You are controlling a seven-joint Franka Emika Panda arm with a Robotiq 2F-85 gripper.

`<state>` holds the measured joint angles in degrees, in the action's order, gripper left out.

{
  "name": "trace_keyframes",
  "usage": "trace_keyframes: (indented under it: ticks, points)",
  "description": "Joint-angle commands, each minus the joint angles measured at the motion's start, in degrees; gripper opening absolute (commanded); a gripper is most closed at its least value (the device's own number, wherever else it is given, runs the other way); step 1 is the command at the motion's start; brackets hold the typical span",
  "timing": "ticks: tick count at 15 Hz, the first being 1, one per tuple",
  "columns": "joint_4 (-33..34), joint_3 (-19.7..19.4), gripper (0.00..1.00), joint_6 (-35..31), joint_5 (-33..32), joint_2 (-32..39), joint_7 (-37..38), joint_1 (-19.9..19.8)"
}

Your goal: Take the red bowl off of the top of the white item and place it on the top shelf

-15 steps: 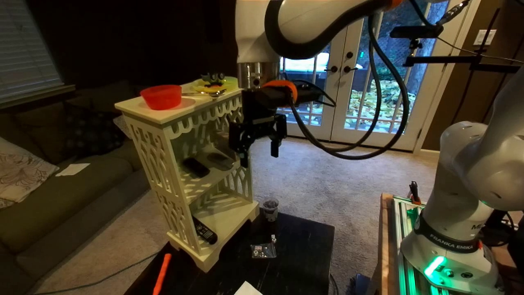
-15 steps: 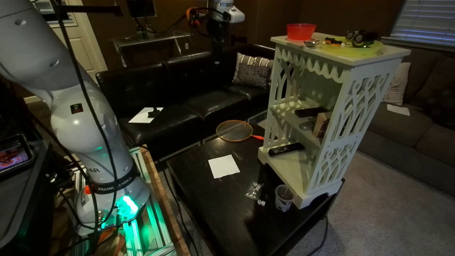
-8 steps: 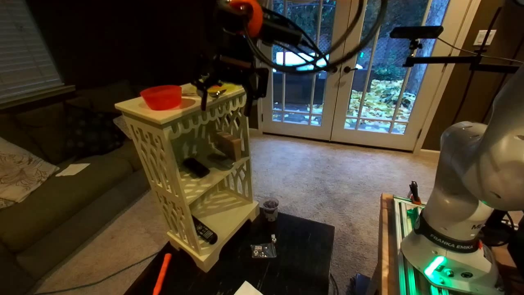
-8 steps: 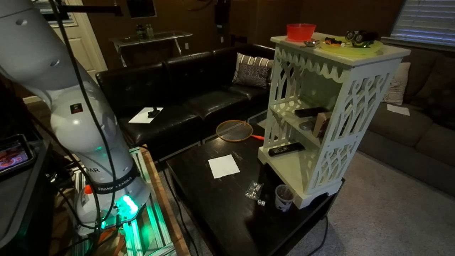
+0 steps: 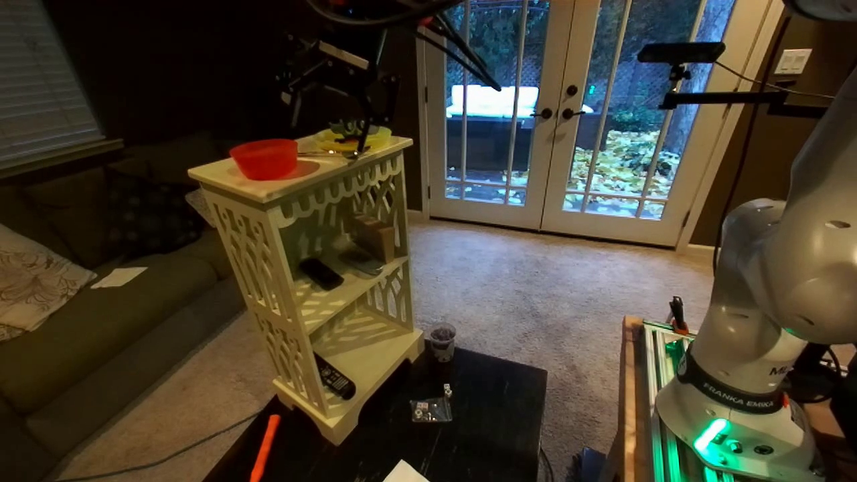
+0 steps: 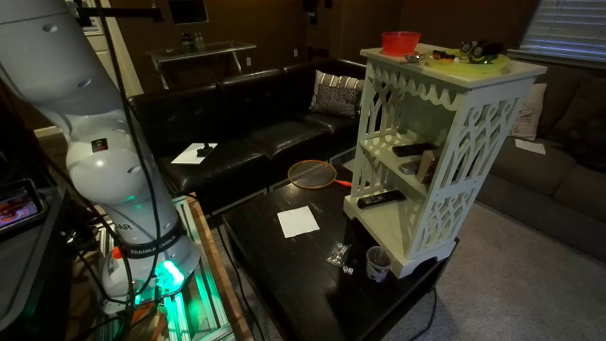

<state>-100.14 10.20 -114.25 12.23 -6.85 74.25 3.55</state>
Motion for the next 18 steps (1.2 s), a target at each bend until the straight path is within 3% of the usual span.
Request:
trace_keyframes:
  ticks: [1,6,11,18]
  points:
    - [0.0,-0.1,1.00,-2.5,-3.2,1.0,5.4,0.5]
    - [7.4,0.0,1.00,-4.5,-12.1,8.3,19.5,0.7]
    - [18.0,-1.1,1.00,-2.5,-19.1,16.4,31.0,3.8]
    - [26.9,-5.0,1.00,1.6,-23.0,24.0,35.1,6.8]
